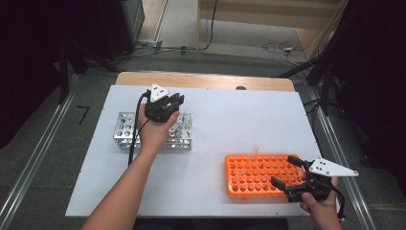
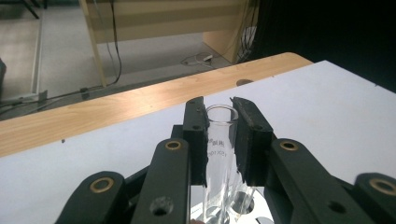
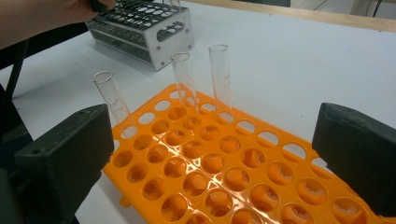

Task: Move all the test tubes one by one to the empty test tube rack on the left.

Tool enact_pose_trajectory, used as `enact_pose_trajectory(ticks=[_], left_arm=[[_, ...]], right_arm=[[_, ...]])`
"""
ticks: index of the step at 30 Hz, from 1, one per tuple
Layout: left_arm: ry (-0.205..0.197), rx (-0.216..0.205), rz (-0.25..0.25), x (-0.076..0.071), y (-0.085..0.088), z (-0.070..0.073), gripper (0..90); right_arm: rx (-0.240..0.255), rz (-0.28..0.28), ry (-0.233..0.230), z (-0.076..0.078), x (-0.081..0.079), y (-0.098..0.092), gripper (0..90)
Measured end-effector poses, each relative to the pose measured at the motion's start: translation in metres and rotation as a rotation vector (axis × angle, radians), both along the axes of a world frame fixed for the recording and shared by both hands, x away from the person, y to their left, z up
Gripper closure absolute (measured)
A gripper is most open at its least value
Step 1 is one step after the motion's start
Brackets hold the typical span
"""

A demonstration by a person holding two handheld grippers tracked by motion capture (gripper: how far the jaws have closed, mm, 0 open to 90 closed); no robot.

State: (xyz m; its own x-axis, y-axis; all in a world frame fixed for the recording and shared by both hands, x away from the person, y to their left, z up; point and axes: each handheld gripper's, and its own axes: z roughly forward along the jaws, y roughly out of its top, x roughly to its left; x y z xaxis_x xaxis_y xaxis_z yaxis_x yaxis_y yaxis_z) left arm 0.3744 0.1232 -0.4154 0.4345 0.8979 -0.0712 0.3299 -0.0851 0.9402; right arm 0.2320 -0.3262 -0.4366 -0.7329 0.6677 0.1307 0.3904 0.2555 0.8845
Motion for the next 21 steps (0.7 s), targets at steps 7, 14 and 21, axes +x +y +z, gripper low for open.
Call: enact_pose_trajectory(ticks=[7, 14, 21], left_arm=[[0.036, 0.022, -0.002, -0.003, -0.002, -0.010, 75.9], [0.046, 0.025, 0.001, -0.005, -0.002, -0.015, 75.8], [0.088, 0.033, 0.001, -0.004, -0.001, -0.021, 75.6]], right_arm=[[-0.007, 0.004, 0.000, -0.001, -0.001, 0.002, 0.0], [-0.008, 0.007, -0.002, -0.002, -0.001, 0.003, 0.0], [-0.008, 0.010, 0.001, -0.002, 0.000, 0.004, 0.0]])
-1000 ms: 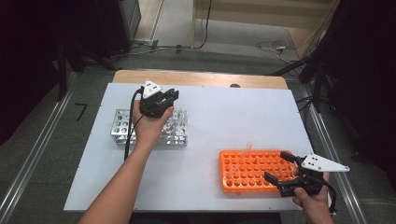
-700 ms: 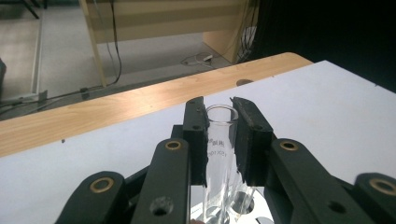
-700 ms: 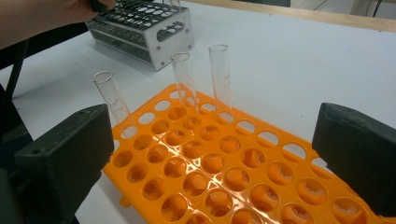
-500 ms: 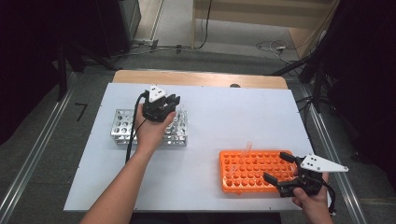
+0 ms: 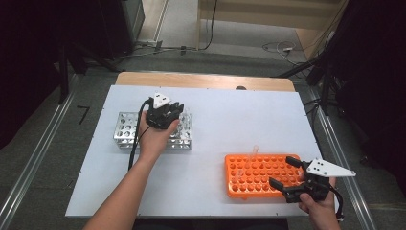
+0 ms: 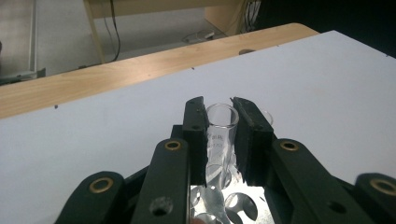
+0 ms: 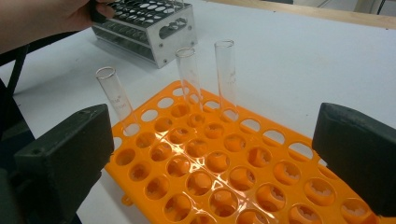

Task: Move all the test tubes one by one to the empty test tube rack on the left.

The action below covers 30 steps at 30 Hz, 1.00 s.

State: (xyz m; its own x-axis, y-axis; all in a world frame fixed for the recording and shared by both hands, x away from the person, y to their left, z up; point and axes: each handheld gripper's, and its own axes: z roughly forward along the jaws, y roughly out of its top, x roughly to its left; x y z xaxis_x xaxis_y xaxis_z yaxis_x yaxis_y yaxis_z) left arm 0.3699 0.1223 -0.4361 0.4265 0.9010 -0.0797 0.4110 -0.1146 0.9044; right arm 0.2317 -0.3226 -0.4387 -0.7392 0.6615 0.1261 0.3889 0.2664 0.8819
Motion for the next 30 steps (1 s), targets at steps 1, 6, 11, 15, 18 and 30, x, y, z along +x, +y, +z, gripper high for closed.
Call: enact_pose_trajectory(ticks=[1, 6, 11, 15, 18, 30], left_arm=[[0.007, 0.001, 0.002, 0.000, 0.000, 0.000, 75.6], [0.045, 0.010, 0.003, 0.002, -0.001, -0.003, 75.2], [0.065, 0.008, 0.002, 0.002, -0.001, -0.003, 71.7], [0.069, -0.011, 0.009, 0.000, 0.003, -0.001, 61.8], [0.060, -0.040, -0.011, -0.004, 0.006, 0.002, 53.6], [0.003, -0.088, -0.105, -0.044, 0.006, 0.015, 8.1]], right_arm=[[0.002, 0.001, 0.002, 0.000, 0.000, 0.000, 0.0], [0.004, 0.001, 0.003, -0.001, 0.000, 0.000, 0.0], [0.004, 0.006, 0.008, -0.001, 0.000, 0.002, 0.0], [0.004, 0.012, 0.010, -0.001, -0.001, 0.004, 0.0], [0.002, 0.016, 0.007, -0.001, -0.001, 0.006, 0.0], [-0.008, 0.063, 0.012, -0.002, -0.002, 0.022, 0.0]])
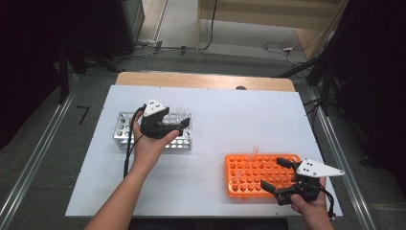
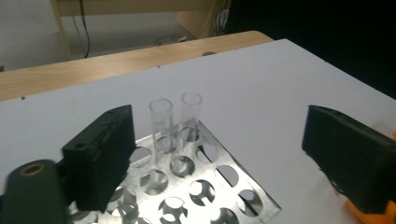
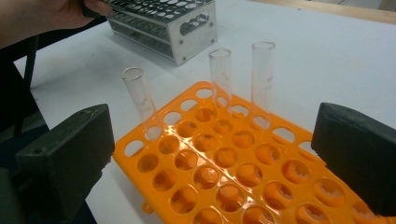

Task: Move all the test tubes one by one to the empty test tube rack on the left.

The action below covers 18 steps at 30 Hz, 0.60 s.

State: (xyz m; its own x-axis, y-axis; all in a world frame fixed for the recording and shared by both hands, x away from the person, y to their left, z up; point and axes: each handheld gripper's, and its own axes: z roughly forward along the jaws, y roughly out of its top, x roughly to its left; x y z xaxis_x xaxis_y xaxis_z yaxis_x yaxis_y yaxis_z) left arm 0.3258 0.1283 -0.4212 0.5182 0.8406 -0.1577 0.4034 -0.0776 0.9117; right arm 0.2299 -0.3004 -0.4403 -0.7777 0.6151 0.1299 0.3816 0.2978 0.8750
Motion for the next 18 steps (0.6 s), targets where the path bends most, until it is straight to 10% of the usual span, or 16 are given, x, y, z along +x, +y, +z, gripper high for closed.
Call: enact_pose_trajectory(ticks=[18], left_arm=[[-0.059, -0.042, -0.128, -0.077, -0.008, -0.004, 0.0]], right_arm=[[-0.024, 0.135, 0.073, -0.013, 0.000, 0.037, 14.1]])
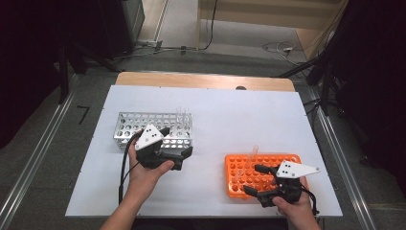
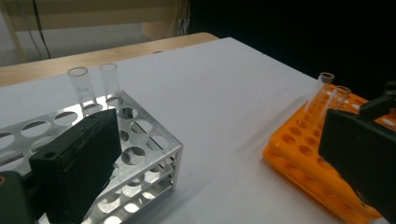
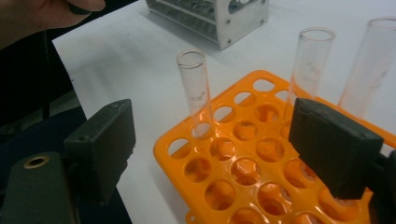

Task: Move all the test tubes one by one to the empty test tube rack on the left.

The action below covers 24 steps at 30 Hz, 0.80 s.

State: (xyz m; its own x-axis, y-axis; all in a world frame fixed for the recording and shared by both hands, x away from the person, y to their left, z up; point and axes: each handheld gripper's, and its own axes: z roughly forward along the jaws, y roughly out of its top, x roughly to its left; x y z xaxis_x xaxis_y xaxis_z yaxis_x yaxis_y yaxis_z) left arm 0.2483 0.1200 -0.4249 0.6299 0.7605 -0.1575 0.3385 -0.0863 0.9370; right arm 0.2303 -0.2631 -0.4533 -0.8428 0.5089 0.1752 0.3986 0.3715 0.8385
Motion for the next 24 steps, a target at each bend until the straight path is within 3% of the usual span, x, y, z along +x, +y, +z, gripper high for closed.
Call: enact_pose_trajectory(ticks=[3, 8, 13, 24], left_arm=[[-0.024, 0.010, 0.006, -0.012, -0.002, 0.001, 0.0], [-0.026, -0.010, -0.028, -0.028, -0.005, -0.001, 0.0], [-0.016, -0.004, -0.061, -0.042, -0.012, -0.007, 0.0], [0.001, 0.015, -0.123, -0.054, -0.028, -0.016, 0.0]], right_arm=[[-0.005, 0.013, 0.013, -0.002, 0.000, 0.006, 18.3], [-0.021, 0.018, 0.021, -0.005, 0.000, 0.016, 28.9], [-0.038, -0.002, 0.029, -0.008, 0.001, 0.023, 43.1], [-0.082, -0.020, 0.042, -0.016, 0.003, 0.033, 61.2]])
